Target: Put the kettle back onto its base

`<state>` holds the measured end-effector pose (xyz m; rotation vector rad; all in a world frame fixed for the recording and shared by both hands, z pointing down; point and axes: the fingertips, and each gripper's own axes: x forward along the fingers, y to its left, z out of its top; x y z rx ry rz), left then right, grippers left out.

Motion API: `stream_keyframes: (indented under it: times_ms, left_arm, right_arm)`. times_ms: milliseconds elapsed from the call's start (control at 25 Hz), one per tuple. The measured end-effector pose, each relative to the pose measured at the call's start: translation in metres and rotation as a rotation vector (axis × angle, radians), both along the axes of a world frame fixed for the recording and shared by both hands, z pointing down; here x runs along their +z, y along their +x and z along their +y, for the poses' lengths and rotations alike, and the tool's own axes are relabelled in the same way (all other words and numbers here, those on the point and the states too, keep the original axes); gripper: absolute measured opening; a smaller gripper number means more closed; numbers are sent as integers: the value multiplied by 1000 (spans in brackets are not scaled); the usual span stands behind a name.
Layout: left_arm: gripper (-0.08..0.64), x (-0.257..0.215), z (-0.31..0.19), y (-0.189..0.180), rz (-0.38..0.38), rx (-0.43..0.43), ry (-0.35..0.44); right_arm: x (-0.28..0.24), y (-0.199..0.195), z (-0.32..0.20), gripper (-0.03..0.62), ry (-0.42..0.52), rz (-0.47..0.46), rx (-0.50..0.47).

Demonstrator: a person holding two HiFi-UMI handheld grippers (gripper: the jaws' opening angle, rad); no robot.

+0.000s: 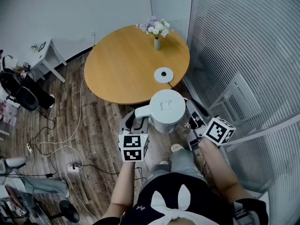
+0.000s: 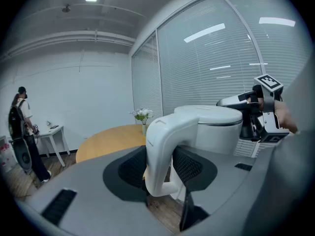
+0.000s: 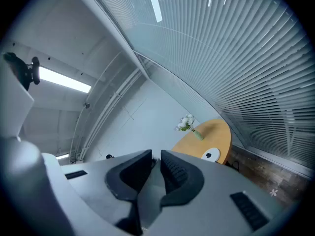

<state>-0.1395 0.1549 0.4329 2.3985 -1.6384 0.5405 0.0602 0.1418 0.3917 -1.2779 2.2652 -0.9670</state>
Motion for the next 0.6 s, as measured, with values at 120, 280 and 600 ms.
stream_keyframes:
  times_ms: [120, 280, 600]
  left_arm:
    - [181, 4, 4, 0, -2, 0, -5]
    - [181, 3, 0, 2, 4, 17, -15]
    - [181, 15, -40, 4, 5, 31, -40]
  right_arm:
    - [5, -1, 1, 63, -21, -15, 6]
    - [7, 3, -1, 63, -48, -37, 33]
    - [16, 6, -36, 61, -80, -34, 40]
